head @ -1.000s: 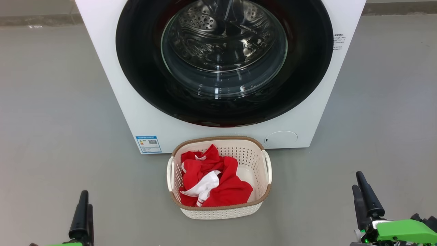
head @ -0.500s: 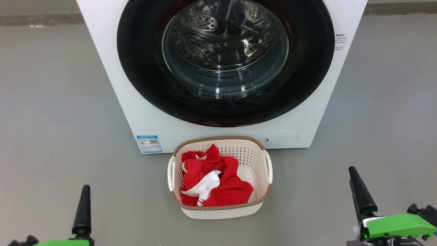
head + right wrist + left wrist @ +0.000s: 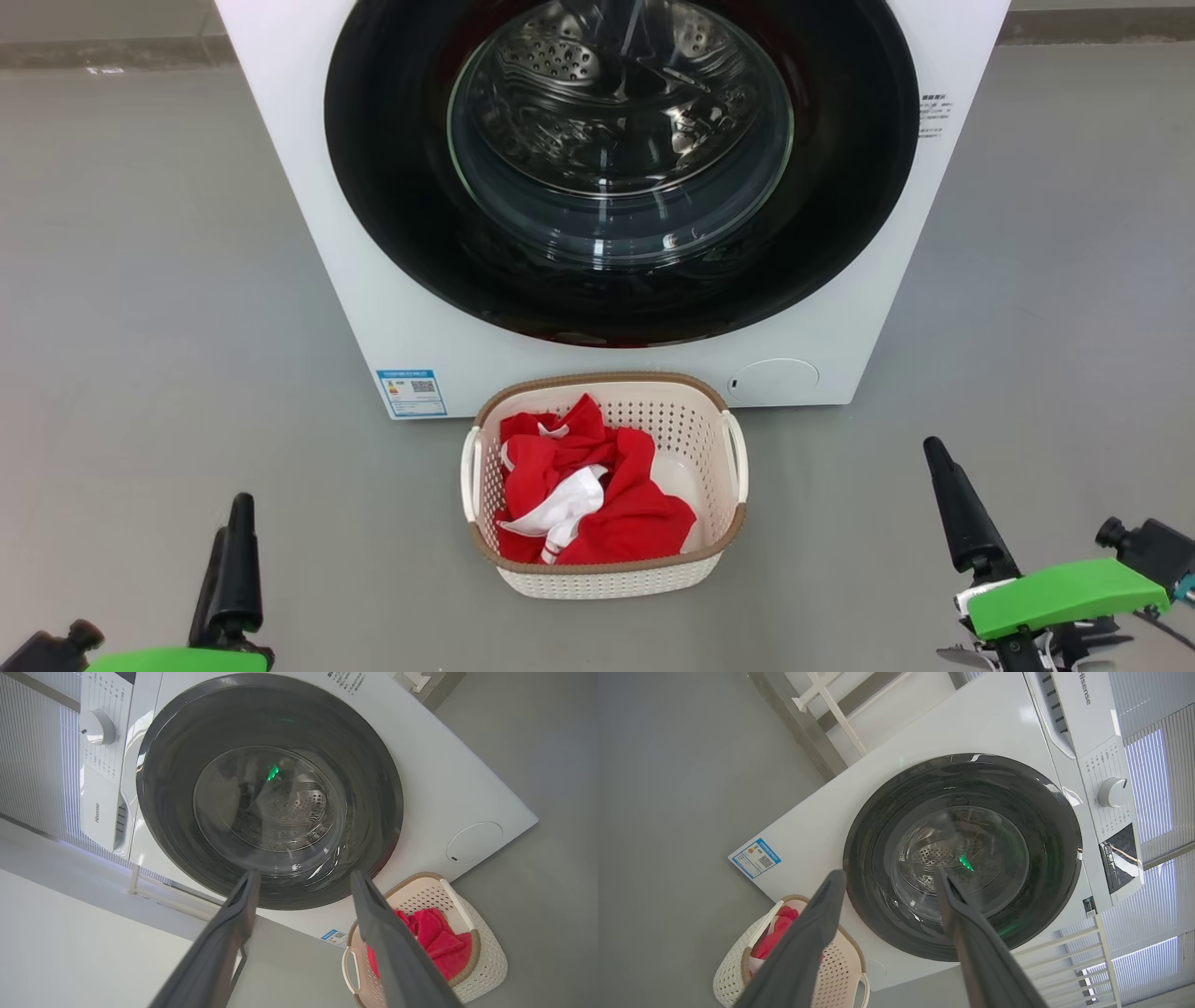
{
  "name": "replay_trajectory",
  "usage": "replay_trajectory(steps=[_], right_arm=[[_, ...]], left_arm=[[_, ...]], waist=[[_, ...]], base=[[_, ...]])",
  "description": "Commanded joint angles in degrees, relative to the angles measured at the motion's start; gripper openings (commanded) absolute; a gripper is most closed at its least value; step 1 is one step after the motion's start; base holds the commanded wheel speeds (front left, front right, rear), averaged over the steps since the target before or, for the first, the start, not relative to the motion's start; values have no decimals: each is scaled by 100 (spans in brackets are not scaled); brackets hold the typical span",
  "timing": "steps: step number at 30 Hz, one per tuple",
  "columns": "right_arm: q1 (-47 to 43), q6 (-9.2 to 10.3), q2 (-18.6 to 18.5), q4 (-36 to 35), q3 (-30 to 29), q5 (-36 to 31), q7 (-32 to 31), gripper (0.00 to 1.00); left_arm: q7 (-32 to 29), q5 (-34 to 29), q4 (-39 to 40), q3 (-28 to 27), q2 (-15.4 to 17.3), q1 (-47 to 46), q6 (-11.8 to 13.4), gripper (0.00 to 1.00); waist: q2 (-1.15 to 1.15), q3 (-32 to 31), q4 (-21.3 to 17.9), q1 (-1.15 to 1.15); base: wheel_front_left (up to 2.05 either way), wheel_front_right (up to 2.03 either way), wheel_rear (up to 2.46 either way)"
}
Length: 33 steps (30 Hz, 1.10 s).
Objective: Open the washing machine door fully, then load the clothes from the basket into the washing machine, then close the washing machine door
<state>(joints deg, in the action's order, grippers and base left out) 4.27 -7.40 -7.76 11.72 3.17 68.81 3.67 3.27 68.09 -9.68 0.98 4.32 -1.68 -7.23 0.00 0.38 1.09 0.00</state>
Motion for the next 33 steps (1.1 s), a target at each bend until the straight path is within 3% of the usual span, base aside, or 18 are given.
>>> replay_trajectory(steps=[1, 19, 33], right_arm=[[284, -4, -106, -181, 109, -277, 80, 100], [409, -6, -245, -38, 337, -2131, 382, 100], [470, -7, -243, 83, 393, -3364, 616, 100]], left_arm=[[95, -266, 182, -84, 132, -191, -13, 100], [405, -2556, 242, -97, 126, -145, -16, 100], [644, -3478, 133, -56, 114, -63, -19, 100]], waist=[[0, -3, 6, 0], [0, -32, 23, 0], [0, -64, 46, 0]], base=[[0, 0, 0], [0, 0, 0], [0, 0, 0]])
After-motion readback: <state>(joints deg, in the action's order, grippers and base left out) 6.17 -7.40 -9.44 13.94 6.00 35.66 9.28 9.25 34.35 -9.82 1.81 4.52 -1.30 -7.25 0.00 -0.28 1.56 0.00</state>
